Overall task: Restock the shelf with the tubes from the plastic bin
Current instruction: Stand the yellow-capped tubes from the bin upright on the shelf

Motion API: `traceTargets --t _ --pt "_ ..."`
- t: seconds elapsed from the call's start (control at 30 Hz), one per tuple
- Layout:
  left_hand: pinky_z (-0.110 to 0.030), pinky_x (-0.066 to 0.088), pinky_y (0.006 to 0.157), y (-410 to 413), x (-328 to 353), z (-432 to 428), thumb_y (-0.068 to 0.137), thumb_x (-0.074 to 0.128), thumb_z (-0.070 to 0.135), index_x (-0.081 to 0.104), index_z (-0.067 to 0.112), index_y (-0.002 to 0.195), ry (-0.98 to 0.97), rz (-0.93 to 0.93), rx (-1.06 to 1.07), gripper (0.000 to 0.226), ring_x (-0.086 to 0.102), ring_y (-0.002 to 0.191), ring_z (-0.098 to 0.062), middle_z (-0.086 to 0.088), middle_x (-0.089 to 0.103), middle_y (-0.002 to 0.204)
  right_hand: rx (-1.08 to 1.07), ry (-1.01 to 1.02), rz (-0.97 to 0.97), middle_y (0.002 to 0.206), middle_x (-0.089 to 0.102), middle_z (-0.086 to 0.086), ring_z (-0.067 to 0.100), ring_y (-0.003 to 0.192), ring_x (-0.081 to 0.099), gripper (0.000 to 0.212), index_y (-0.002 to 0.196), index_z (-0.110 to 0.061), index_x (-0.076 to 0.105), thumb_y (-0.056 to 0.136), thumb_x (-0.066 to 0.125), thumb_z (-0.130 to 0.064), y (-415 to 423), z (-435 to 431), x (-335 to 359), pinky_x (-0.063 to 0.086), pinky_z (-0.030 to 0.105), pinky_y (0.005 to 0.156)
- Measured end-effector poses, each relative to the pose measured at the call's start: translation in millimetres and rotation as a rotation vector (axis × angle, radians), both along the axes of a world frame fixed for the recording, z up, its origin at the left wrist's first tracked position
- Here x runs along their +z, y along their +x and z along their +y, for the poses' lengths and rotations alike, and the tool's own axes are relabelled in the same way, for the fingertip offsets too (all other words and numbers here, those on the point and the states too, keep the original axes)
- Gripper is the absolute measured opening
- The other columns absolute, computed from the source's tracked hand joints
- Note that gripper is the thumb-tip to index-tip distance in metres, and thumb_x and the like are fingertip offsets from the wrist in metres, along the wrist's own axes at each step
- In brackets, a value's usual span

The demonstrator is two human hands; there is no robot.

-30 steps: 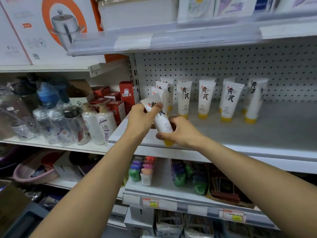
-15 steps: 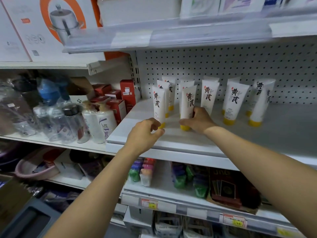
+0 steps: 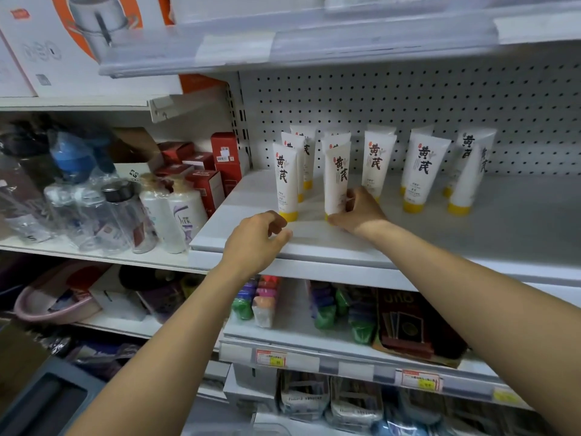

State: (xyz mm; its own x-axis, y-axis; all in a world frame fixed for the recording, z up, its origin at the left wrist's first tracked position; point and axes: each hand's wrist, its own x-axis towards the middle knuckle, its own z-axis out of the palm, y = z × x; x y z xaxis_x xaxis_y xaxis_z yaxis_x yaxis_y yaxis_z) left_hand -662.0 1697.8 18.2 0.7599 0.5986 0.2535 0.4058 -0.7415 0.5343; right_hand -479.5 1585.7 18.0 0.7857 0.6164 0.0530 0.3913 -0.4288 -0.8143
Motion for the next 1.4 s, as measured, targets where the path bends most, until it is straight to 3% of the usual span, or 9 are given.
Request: traceTargets --t 0.17,0.43,0.87,1.0,1.07,1.23,1.3,1.37,1.4 --pt "-0.036 0.054 0.079 -33 -2 -15 0.091 0.057 0.04 0.063 0.029 0.107 0.041 -0.053 -0.014 0.021 0.062 0.08 -0.007 0.018 0.065 0.093 -0.135 0.092 -0.125 0.101 0.054 0.001 0.021 0.092 0.056 0.046 0.122 -0.014 0.046 0.082 0.069 -0.02 -34 -32 -5 0.051 0.042 0.089" --pt "-0.032 0.053 0.072 -112 -43 -32 0.089 0.057 0.042 0.062 0.036 0.103 0.039 0.035 -0.03 0.016 0.062 0.081 -0.007 0.019 0.065 0.087 0.108 0.056 -0.421 0.098 0.056 -0.007 0.013 0.08 0.054 0.032 0.115 -0.022 0.053 0.085 0.062 -0.022 -149 -64 -34 0.049 0.035 0.073" --pt "-0.039 0.056 0.074 -226 -262 -22 0.09 0.06 0.034 0.064 0.022 0.103 -0.508 0.411 0.087 0.019 0.067 0.083 -0.022 0.005 0.068 0.083 0.435 -0.565 0.35 0.099 0.057 0.0 0.018 0.087 0.058 0.039 0.117 -0.015 0.053 0.085 0.069 -0.03 -259 -47 -253 0.048 0.031 0.082" --pt "-0.038 0.056 0.072 -240 -342 -34 0.09 0.058 0.029 0.063 0.018 0.095 -0.661 0.515 0.142 0.013 0.069 0.083 -0.027 -0.007 0.072 0.084 0.324 -0.62 0.579 0.097 0.057 0.007 0.023 0.085 0.056 0.027 0.105 -0.012 0.054 0.085 0.068 -0.024 -278 -32 -339 0.052 0.039 0.081" --pt "-0.035 0.054 0.08 -245 -382 -43 0.09 0.058 0.032 0.064 0.018 0.098 -0.708 0.591 0.174 0.018 0.067 0.091 -0.026 -0.006 0.072 0.091 0.2 -0.663 0.743 0.078 0.051 0.007 0.025 0.069 0.052 0.012 0.086 -0.009 0.053 0.086 0.064 -0.014 -289 -28 -380 0.05 0.036 0.066" --pt "-0.029 0.041 0.094 -252 -473 -62 0.091 0.056 0.036 0.056 0.016 0.121 -0.765 0.794 0.18 0.036 0.054 0.119 -0.026 -0.007 0.062 0.124 -0.061 -0.706 0.987 0.063 0.041 0.007 0.021 0.051 0.04 0.023 0.07 -0.011 0.043 0.087 0.055 -0.001 -317 -34 -464 0.039 0.027 0.05" --pt "-0.031 0.041 0.098 -254 -500 -69 0.092 0.055 0.033 0.05 0.014 0.129 -0.759 0.848 0.17 0.042 0.051 0.123 -0.027 -0.01 0.057 0.131 -0.119 -0.771 0.999 0.07 0.049 0.009 0.025 0.058 0.051 0.017 0.075 -0.007 0.046 0.089 0.054 -0.003 -328 -33 -494 0.049 0.033 0.055" --pt "-0.033 0.039 0.099 -257 -523 -76 0.091 0.055 0.026 0.043 0.011 0.134 -0.704 0.889 0.138 0.047 0.048 0.126 -0.029 -0.013 0.05 0.136 -0.098 -0.868 0.903 0.092 0.06 0.012 0.03 0.086 0.062 0.004 0.091 -0.002 0.054 0.088 0.055 -0.005 -339 -27 -521 0.056 0.039 0.08" --pt "-0.034 0.039 0.099 -258 -533 -79 0.09 0.056 0.023 0.039 0.01 0.136 -0.668 0.905 0.126 0.05 0.046 0.126 -0.03 -0.014 0.046 0.137 -0.093 -0.923 0.802 0.111 0.058 0.015 0.031 0.104 0.059 0.021 0.107 0.0 0.054 0.087 0.056 -0.006 -344 -23 -533 0.052 0.037 0.091"
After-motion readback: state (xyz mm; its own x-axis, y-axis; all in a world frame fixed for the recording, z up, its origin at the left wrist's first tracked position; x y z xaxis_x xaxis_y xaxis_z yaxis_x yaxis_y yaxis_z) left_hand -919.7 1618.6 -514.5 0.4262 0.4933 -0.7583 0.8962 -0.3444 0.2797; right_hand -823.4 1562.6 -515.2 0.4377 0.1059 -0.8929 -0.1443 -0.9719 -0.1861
